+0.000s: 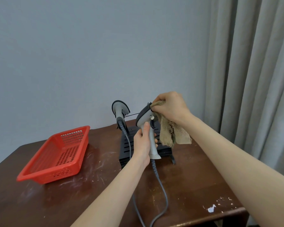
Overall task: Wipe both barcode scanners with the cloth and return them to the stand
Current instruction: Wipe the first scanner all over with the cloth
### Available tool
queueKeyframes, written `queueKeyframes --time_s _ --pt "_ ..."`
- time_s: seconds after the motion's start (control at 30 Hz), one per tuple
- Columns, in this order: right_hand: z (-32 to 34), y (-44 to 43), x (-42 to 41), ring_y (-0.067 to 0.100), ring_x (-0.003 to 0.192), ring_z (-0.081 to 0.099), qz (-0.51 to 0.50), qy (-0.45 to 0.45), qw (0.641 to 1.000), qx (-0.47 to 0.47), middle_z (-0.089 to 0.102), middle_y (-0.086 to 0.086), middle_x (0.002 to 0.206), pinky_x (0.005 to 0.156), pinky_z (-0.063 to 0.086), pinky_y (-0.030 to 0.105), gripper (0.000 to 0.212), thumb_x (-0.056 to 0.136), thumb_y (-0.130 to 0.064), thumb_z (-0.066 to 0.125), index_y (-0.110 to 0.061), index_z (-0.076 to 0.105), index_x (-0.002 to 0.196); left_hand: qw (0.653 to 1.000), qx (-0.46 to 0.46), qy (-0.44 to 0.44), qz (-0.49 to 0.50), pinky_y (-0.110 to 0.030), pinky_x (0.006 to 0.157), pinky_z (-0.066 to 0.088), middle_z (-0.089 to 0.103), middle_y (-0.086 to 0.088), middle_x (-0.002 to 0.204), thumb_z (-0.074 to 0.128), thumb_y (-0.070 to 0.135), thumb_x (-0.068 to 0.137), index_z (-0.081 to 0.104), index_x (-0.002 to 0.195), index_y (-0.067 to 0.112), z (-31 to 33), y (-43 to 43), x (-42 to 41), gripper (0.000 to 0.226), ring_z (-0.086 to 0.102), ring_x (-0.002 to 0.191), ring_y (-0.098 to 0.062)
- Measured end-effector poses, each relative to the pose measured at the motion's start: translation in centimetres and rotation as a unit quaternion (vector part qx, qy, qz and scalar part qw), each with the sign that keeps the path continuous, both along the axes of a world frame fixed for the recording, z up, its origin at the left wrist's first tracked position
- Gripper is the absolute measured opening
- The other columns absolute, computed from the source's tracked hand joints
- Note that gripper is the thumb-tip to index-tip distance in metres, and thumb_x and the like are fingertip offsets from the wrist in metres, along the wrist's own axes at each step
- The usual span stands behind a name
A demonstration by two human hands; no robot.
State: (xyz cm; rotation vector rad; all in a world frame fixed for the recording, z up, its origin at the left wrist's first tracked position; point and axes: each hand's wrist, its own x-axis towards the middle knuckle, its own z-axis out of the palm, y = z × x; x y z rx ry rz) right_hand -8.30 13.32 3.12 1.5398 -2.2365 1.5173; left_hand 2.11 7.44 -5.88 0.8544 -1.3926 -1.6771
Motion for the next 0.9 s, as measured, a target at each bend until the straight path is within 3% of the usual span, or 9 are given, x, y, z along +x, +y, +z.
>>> queueKeyframes --time_s 0.13,0.27,0.37,0.5,0.57,0.67,0.77,0.9 --pt "0.4 0.3 -0.5 0.008 0.071 0.056 0.045 0.024 0.998 0.047 0.062 -0.006 0.074 0.058 0.04 0.014 0.012 0.08 -0.013 0.069 -0.015 0.074 0.091 1.0 0.0 0.007 0.004 -0.028 0.05 0.047 0.059 -0.005 0.071 0.052 0.045 0.093 0.058 0.098 0.01 0.1 -0.1 0.0 0.036 0.054 0.053 -0.015" --pt "0.5 0.5 -1.2 0.015 0.083 0.059 0.042 0.079 0.992 0.092 0.063 -0.005 0.078 0.073 0.045 0.023 0.014 0.082 -0.01 0.067 -0.015 0.075 0.092 1.0 0.005 0.009 0.003 -0.027 0.048 0.045 0.059 -0.005 0.071 0.052 0.044 0.094 0.059 0.099 0.009 0.2 0.0 0.0 0.036 0.053 0.052 -0.014" --pt "0.2 0.6 -2.0 0.022 0.093 0.062 0.013 0.108 0.984 0.139 0.068 0.002 0.091 0.08 0.051 0.032 0.018 0.083 -0.01 0.064 -0.019 0.074 0.094 1.0 0.006 0.011 -0.001 -0.026 0.047 0.045 0.058 -0.005 0.071 0.052 0.043 0.094 0.059 0.098 0.008 0.3 0.1 0.0 0.036 0.052 0.052 -0.014" --pt "0.3 0.8 -2.5 0.027 0.098 0.062 -0.086 0.147 0.964 0.204 0.068 0.003 0.106 0.07 0.044 0.029 0.026 0.086 -0.014 0.058 -0.025 0.071 0.105 1.0 0.01 0.007 -0.011 -0.027 0.049 0.045 0.058 -0.004 0.071 0.052 0.043 0.094 0.059 0.094 0.007 0.1 0.0 0.0 0.036 0.052 0.052 -0.014" --pt "0.0 1.0 -2.9 0.028 0.099 0.061 -0.134 0.134 0.959 0.212 0.068 0.005 0.109 0.069 0.043 0.03 0.029 0.088 -0.012 0.051 -0.023 0.071 0.107 0.999 0.026 0.015 -0.013 -0.027 0.049 0.044 0.058 -0.004 0.069 0.051 0.044 0.094 0.06 0.092 0.008 0.3 -0.1 0.0 0.037 0.052 0.052 -0.014" --pt "-1.1 1.5 -3.8 0.029 0.103 0.06 -0.102 0.075 0.964 0.236 0.067 0.006 0.113 0.075 0.045 0.031 0.032 0.09 -0.009 0.044 -0.021 0.069 0.105 0.999 0.042 0.018 -0.001 -0.027 0.049 0.044 0.058 -0.004 0.069 0.049 0.045 0.095 0.06 0.093 0.007 0.5 -0.4 0.2 0.039 0.052 0.052 -0.014" --pt "-2.1 1.5 -4.1 0.023 0.105 0.058 -0.051 -0.007 0.983 0.174 0.066 0.004 0.109 0.079 0.043 0.029 0.029 0.091 -0.005 0.041 -0.02 0.065 0.099 0.999 0.043 0.017 0.0 -0.027 0.049 0.045 0.058 -0.003 0.068 0.049 0.046 0.094 0.061 0.092 0.008 0.4 -0.6 0.4 0.04 0.053 0.052 -0.014" --pt "-2.0 1.2 -3.4 0.014 0.091 0.052 -0.045 -0.022 0.998 0.049 0.062 -0.002 0.099 0.067 0.038 0.02 0.023 0.086 -0.01 0.056 -0.016 0.063 0.107 0.999 0.035 0.018 0.002 -0.028 0.05 0.045 0.058 -0.004 0.068 0.05 0.046 0.094 0.061 0.093 0.008 0.2 -0.6 0.5 0.039 0.053 0.052 -0.013"
